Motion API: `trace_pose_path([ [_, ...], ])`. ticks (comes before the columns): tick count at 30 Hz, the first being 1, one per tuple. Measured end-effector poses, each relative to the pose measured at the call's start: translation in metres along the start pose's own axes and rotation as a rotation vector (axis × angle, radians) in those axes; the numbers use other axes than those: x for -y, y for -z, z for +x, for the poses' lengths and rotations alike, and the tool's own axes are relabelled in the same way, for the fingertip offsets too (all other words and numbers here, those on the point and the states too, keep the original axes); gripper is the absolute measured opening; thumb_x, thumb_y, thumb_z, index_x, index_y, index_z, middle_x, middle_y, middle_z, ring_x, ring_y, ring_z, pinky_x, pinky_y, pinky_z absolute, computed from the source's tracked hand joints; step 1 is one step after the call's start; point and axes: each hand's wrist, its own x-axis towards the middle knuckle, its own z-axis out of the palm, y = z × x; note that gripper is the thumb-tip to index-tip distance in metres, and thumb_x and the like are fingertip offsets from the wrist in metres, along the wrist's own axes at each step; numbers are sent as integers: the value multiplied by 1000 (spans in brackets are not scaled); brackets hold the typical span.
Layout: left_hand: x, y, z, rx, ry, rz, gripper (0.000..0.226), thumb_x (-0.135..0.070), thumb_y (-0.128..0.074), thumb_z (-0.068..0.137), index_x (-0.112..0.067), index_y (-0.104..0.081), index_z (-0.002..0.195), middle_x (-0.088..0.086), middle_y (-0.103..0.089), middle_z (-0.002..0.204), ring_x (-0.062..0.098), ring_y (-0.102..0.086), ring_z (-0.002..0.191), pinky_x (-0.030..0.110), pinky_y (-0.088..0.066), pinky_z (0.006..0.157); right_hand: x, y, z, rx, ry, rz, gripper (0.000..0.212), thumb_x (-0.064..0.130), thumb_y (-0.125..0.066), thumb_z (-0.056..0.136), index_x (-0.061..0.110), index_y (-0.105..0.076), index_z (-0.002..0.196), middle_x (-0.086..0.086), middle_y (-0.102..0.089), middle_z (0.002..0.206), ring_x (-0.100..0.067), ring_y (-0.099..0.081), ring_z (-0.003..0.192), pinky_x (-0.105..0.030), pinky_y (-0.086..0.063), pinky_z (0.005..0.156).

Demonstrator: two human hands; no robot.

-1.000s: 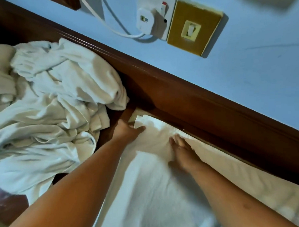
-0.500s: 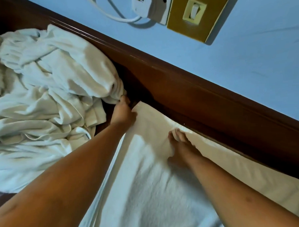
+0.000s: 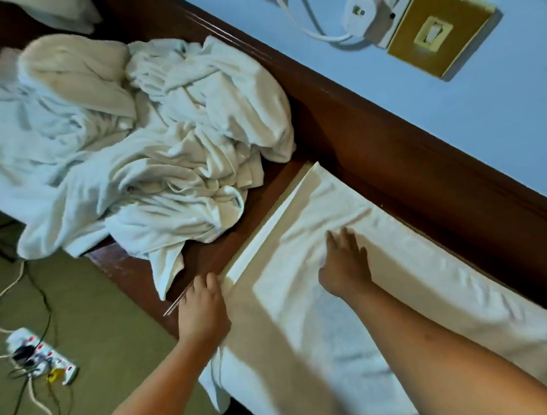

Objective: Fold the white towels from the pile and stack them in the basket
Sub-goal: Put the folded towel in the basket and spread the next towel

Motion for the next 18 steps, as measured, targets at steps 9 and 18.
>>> trace_pose_path([
  [9, 101, -31, -68, -42, 340, -330, 15, -7, -49, 84, -13, -45, 97, 12, -53, 102, 40, -58, 92, 46, -49, 75, 83, -77, -99, 136, 478, -102, 76, 27, -52, 92, 24, -15, 159, -11, 10, 166, -29, 5, 154, -41, -10, 124],
  [18, 56, -22, -70, -235, -365, -250, 20, -6, -65, 84, -14, -65, 103, 6, -63, 105, 34, -60, 94, 45, -46, 80, -5, -112, -177, 40, 225, 95, 72, 31, -54, 94, 20, -24, 158, -15, -3, 166, -26, -12, 153, -38, -26, 119],
])
